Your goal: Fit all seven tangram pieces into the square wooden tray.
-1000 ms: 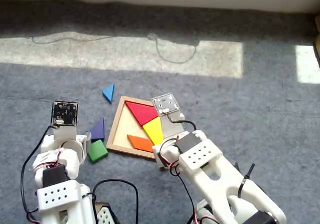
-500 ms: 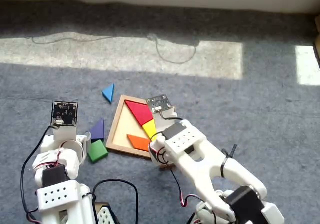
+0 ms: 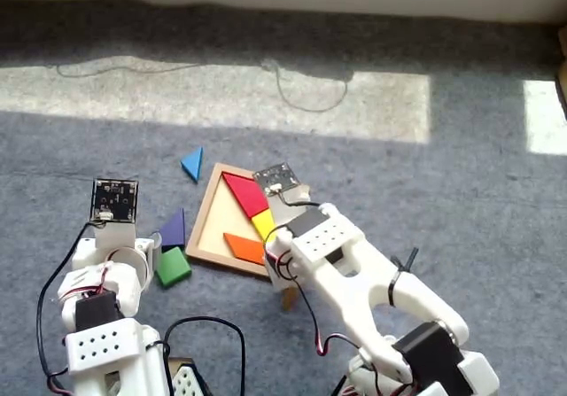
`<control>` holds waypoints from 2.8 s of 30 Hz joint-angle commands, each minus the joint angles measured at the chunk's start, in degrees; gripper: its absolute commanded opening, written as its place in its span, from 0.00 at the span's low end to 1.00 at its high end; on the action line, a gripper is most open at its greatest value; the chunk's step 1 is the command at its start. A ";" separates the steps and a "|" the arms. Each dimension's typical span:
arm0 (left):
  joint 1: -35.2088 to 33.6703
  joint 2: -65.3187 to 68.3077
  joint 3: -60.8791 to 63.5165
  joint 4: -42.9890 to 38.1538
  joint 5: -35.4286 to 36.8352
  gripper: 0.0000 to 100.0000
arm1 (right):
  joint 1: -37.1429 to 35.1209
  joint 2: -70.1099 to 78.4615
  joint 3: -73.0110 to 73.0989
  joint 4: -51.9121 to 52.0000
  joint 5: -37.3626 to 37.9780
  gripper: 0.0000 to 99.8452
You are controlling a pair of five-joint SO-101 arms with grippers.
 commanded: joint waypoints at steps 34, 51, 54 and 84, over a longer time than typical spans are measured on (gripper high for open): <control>-0.48 -0.75 -0.22 -1.14 0.44 0.26 | -4.88 -5.05 -14.37 -4.88 40.00 0.01; -0.48 -0.75 -0.22 -1.14 0.35 0.26 | -2.33 6.37 -29.58 -1.01 31.74 0.22; -0.48 -0.75 -0.22 -1.14 0.35 0.26 | -1.45 1.36 -29.85 2.24 31.74 0.22; -5.05 -0.04 -27.65 21.54 -5.19 0.26 | 23.43 -32.66 1.54 2.42 31.65 0.01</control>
